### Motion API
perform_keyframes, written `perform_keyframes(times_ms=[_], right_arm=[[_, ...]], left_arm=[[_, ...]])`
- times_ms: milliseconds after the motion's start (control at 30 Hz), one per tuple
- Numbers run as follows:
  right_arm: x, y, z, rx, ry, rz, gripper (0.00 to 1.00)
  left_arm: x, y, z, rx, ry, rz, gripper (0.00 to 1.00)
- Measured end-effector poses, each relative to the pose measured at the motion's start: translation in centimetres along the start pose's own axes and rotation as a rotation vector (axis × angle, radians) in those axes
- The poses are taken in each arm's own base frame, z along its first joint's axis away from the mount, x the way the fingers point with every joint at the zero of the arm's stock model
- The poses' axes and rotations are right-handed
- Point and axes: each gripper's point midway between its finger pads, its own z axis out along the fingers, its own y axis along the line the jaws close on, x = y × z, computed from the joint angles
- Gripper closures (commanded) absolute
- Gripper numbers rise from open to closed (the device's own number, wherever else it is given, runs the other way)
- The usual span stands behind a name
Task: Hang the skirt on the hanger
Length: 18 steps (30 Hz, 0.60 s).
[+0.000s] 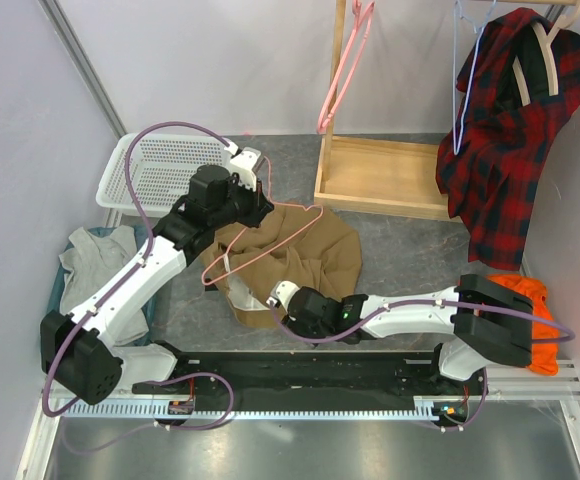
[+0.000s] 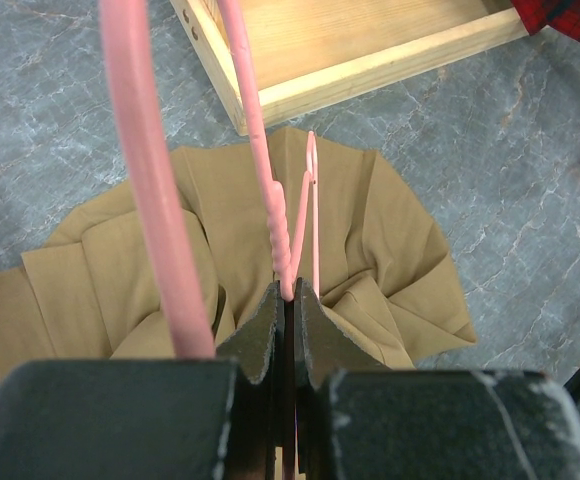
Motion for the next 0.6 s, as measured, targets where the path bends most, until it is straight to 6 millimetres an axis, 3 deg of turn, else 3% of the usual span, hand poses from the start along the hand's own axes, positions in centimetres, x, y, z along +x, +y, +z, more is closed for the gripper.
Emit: perform_keyframes(times_ms=[33,67,133,167,200,600], right_arm=[[0.0,-0.1,0.0,0.006,0.0,0.005,0.6],[0.0,-0.1,0.0,0.012,-0.001,0.008,0.71],[-0.1,-0.3,0.1,0.022,-0.002,0.016,0.83],[-0.2,-0.3,0.2,0.028,-0.002,0.023,0.96],[-0.4,-0.4,0.3,0.035,-0.004,0.028,0.99],[0.1,-1.7,-0.7,0.11,0.023,0.051,1.0]], left_arm=[[0.0,0.0,0.0,0.0,0.0,0.0,0.98],[0.0,0.0,0.0,0.0,0.001,0.0,0.98],[0.1,0.0,-0.1,0.0,0.001,0.0,0.98],[0.1,0.0,-0.1,0.0,0.0,0.0,0.98],[0.1,0.0,-0.2,0.0,0.0,0.0,0.98],[0.1,0.0,-0.5,-0.004,-0.005,0.001,0.98]])
